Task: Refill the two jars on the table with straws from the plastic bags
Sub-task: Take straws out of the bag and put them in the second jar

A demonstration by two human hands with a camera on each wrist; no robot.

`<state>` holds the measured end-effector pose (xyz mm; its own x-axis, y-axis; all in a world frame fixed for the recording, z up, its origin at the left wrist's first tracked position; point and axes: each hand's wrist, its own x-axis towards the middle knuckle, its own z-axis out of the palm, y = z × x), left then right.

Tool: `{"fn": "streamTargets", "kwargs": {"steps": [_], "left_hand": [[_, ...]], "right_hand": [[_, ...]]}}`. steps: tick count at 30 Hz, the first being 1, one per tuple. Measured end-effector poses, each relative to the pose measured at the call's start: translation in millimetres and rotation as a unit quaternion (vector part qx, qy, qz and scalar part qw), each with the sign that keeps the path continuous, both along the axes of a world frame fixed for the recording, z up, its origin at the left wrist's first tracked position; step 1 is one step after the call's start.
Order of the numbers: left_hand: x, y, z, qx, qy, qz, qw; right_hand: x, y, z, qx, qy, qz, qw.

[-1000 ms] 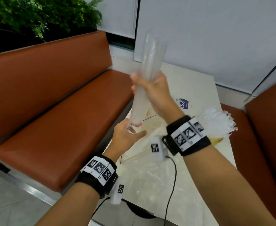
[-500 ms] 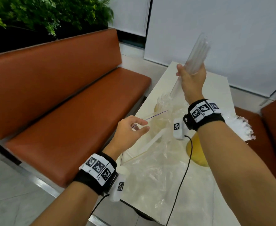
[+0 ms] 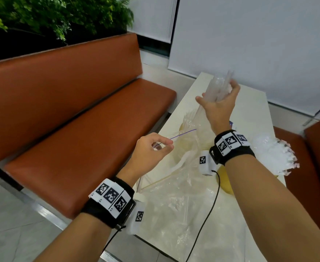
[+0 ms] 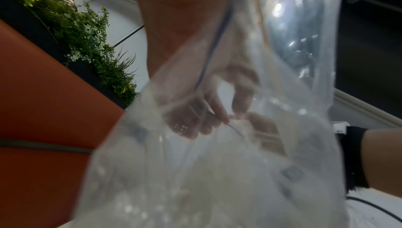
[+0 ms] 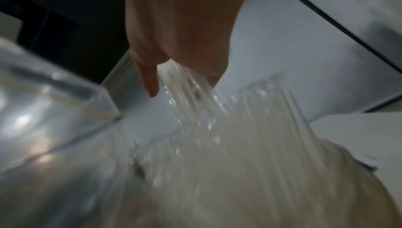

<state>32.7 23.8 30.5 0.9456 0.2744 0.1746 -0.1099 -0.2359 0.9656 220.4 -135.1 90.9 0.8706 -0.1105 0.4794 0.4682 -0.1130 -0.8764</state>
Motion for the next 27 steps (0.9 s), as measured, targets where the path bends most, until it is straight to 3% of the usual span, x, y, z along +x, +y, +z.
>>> {"fn": "streamTargets", "kwargs": {"steps": [3,6,12,15,22,25,27], "left_hand": [[-1.0,-0.9,1.2,-0.003,0.004,-0.001,1.000],[-2.6,-2.8,1.3,-0.009,0.008,-0.002,1.000],[-5.1,-6.9,2.2,-0.012,0.007,-0.006,1.000],[-6.3,-8.7,3.0,-0.016,0.006,-0.007,1.000],[-12.0,-8.6,5.4,-0.011,0.013,-0.009,1.000],[-12.6,-8.0,6.4,-0.010,0.014,-0.011,1.000],[-13.3,-8.2,7.8,-0.009,0.012,-0.012,1.000]], "right_hand": [[8.3,-4.9,20.7,-0.041,-0.078,-0.027,0.996],[10.3,-7.4,24.2,-0.054,-0.098,-0.020,0.993],[0.1,-9.6,-29.2,-0.026,0.003,-0.004,1.000],[-3.5,-12.0,-24.8,-0.029,0.039,0.011,0.999],[-12.3,-20.9,26.8,-0.065,-0.152,-0.050,0.985],[-2.2,-23.5,33.5,-0.246,-0.263,-0.067,0.930],[12.6,-25.6,20.2,-0.415,-0.244,-0.060,0.874]]}}
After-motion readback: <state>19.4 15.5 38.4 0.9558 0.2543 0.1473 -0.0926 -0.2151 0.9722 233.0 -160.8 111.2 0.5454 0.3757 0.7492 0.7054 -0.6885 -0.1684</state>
